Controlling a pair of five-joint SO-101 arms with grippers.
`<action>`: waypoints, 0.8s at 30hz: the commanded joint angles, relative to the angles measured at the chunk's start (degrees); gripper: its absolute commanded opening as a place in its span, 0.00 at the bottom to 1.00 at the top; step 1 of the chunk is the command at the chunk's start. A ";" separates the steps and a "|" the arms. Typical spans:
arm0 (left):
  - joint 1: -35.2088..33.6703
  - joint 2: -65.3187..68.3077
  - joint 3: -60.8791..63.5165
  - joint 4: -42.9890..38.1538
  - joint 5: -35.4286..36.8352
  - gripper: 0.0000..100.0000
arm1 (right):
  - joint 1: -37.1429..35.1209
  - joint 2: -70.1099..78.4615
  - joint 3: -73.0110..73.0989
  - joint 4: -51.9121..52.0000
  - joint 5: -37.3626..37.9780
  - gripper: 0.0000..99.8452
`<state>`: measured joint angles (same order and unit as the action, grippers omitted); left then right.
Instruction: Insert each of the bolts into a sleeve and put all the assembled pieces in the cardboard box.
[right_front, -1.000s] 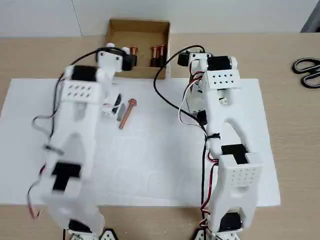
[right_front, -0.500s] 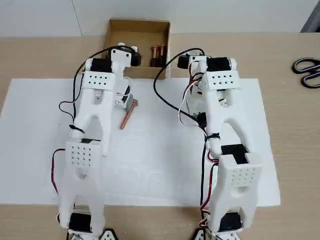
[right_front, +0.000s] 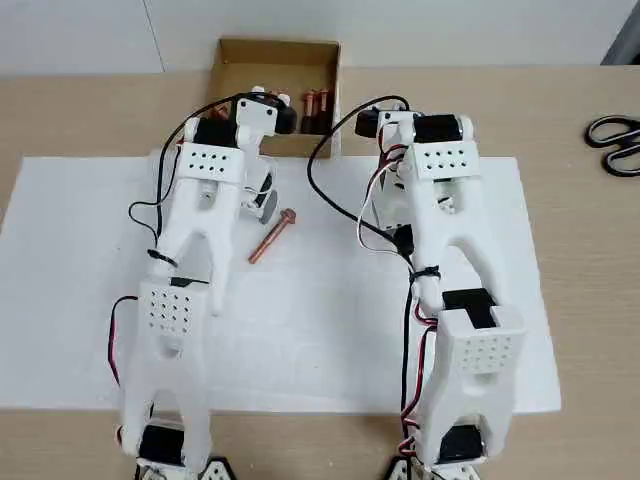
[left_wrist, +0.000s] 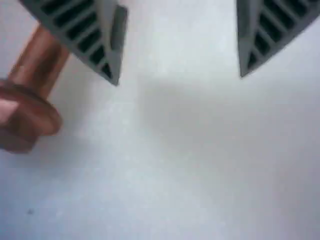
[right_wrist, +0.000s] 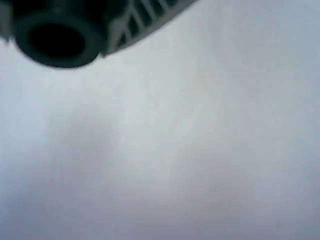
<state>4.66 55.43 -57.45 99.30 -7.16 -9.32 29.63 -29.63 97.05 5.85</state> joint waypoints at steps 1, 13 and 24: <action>0.44 -6.95 -1.27 1.14 0.09 0.15 | 0.40 -4.09 -0.18 0.84 0.26 0.00; 4.48 -18.46 13.85 -0.53 -0.26 0.15 | 0.22 -4.09 -0.18 0.75 0.26 0.00; 4.84 -10.37 13.41 -4.13 0.09 0.15 | 0.22 -4.09 -0.18 0.75 0.26 0.00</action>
<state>8.97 45.41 -43.74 96.22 -7.16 -9.32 29.63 -29.63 97.05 5.85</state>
